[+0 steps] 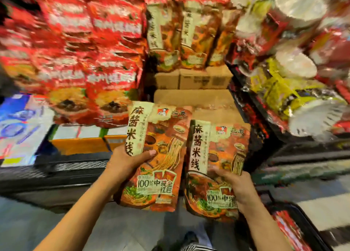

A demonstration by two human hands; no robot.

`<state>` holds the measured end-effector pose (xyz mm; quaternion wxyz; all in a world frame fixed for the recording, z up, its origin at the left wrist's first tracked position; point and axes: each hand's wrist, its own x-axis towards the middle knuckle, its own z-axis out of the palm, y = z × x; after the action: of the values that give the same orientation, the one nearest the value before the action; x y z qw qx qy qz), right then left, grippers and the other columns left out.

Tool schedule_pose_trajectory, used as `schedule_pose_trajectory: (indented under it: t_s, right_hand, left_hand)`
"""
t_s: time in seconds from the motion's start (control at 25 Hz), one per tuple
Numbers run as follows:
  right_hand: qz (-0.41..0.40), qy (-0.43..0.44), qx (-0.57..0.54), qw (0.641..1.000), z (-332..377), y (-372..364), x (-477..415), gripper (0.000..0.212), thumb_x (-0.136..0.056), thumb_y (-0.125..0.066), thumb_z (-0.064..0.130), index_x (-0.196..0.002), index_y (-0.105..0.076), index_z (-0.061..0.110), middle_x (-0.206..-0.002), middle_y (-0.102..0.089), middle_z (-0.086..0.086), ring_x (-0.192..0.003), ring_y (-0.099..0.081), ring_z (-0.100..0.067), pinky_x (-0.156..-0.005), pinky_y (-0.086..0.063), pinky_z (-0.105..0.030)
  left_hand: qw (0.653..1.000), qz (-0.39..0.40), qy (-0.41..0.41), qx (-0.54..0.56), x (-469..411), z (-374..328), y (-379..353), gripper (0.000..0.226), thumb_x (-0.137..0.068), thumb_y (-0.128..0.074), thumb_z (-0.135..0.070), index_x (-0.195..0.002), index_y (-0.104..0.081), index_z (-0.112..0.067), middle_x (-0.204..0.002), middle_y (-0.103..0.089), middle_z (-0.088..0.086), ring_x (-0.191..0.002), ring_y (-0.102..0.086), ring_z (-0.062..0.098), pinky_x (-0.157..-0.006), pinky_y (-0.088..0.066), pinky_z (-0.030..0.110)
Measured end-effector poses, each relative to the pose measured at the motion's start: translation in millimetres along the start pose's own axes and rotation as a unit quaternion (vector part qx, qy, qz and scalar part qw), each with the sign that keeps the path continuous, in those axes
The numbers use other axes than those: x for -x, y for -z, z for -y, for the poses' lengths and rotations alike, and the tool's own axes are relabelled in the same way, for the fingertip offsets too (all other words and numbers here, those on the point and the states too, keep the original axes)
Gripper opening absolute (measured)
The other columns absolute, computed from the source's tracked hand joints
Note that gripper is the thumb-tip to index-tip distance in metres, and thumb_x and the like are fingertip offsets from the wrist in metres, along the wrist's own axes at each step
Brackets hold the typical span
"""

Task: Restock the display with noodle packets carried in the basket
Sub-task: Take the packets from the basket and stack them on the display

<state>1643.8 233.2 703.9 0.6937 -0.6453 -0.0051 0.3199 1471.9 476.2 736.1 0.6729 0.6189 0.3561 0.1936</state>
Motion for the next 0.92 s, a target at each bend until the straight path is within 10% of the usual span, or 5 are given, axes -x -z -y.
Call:
schedule_pose_trajectory:
  t_s: [0.12, 0.44, 0.92]
  right_hand:
    - [0.034, 0.001, -0.010, 0.999, 7.3, -29.2, -10.4, 0.053, -0.054, -0.086, 0.021, -0.098, -0.071, -0.004, -0.085, -0.074, -0.022, -0.070, -0.072, -0.033, -0.067, -0.061, -0.045]
    - [0.133, -0.016, -0.009, 0.991, 38.6, -84.0, -60.3, 0.034, -0.075, -0.072, 0.007, -0.107, -0.068, -0.002, -0.096, -0.074, -0.022, -0.079, -0.074, -0.035, -0.061, -0.061, -0.039]
    - [0.134, 0.055, -0.004, 0.989, 31.2, -184.9, -104.9, 0.033, -0.085, -0.068, 0.011, -0.116, -0.067, 0.003, -0.106, -0.074, -0.015, -0.096, -0.072, -0.035, -0.088, -0.055, -0.049]
  left_hand:
    - [0.996, -0.080, 0.007, 0.046, 9.9, 4.5, 37.0, 0.024, -0.076, -0.080, -0.012, -0.099, -0.072, -0.013, -0.086, -0.077, 0.005, -0.080, -0.075, 0.021, -0.069, -0.056, 0.030]
    - [0.958, -0.235, 0.003, 0.165, -1.1, 11.5, 102.7, 0.053, -0.058, -0.087, -0.015, -0.107, -0.071, -0.008, -0.105, -0.074, 0.018, -0.096, -0.070, 0.034, -0.094, -0.052, 0.050]
    - [0.964, -0.191, -0.021, 0.182, -85.8, 13.7, 173.1, 0.063, -0.051, -0.094, -0.027, -0.107, -0.070, -0.014, -0.103, -0.076, 0.006, -0.098, -0.072, 0.026, -0.082, -0.057, 0.036]
